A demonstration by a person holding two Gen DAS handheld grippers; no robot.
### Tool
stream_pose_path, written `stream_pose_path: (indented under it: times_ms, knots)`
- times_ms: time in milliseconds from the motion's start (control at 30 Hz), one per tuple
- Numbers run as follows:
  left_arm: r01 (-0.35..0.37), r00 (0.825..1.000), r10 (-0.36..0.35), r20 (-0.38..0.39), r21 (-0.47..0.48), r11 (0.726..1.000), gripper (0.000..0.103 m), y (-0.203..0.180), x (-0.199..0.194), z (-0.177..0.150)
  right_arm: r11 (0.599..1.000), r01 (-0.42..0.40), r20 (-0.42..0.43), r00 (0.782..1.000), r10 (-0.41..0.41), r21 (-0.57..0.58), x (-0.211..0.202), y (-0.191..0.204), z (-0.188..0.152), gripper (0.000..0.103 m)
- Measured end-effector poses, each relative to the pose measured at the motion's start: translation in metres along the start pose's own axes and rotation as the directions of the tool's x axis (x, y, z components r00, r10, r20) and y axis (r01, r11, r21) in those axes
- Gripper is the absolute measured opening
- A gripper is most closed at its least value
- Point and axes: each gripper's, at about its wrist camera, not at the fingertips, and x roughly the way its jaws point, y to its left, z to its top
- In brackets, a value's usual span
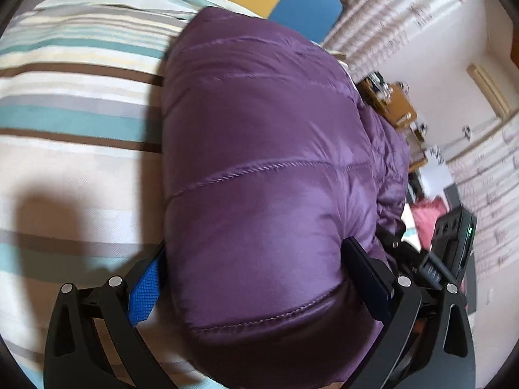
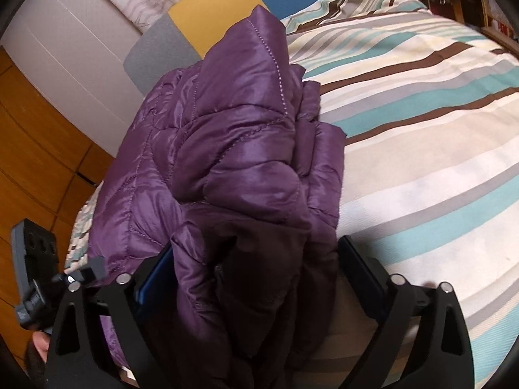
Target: Fold large clothes
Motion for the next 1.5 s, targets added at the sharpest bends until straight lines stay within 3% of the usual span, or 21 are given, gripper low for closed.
stream_pose_path:
  times_ms: [200, 333, 467, 700, 867, 1100, 1500]
  knots:
    - [-0.099, 0.995, 0.1, 0.002, 0.125, 0.987, 0.096, -0.024, 0.01, -0.003, 0.998, -0.056, -0.002, 0.998, 0.056, 0.019, 0.012, 0.0, 0.005, 0.069]
    - [-0.15, 0.988, 0.139, 0.068, 0.2, 0.968, 0.076, -0.045, 0.0, -0.006, 0.991, -0.131, 0.025, 0.991, 0.13, 0.013, 0.005, -0.004, 0.006, 0.055]
    - [-0.18, 0.979, 0.145, 0.142, 0.271, 0.946, 0.067, -0.058, -0.013, -0.011, 0.98, -0.198, 0.081, 0.977, 0.197, 0.008, -0.009, -0.003, 0.0, 0.052]
    - [-0.222, 0.954, 0.128, 0.269, 0.356, 0.908, 0.062, -0.07, -0.04, -0.018, 0.971, -0.239, 0.109, 0.965, 0.238, -0.002, -0.02, 0.009, -0.005, 0.052]
    - [-0.247, 0.931, 0.113, 0.347, 0.371, 0.895, 0.061, -0.075, -0.059, -0.024, 0.964, -0.261, 0.143, 0.953, 0.266, -0.05, -0.031, 0.027, -0.013, 0.052]
    - [-0.303, 0.883, 0.116, 0.456, 0.362, 0.882, 0.061, -0.059, -0.098, -0.024, 0.944, -0.301, 0.175, 0.931, 0.322, -0.136, -0.038, 0.068, -0.009, 0.052]
    - [-0.383, 0.812, 0.208, 0.545, 0.23, 0.895, 0.061, 0.012, -0.15, -0.014, 0.894, -0.365, 0.082, 0.914, 0.398, -0.26, 0.02, 0.165, 0.008, 0.052]
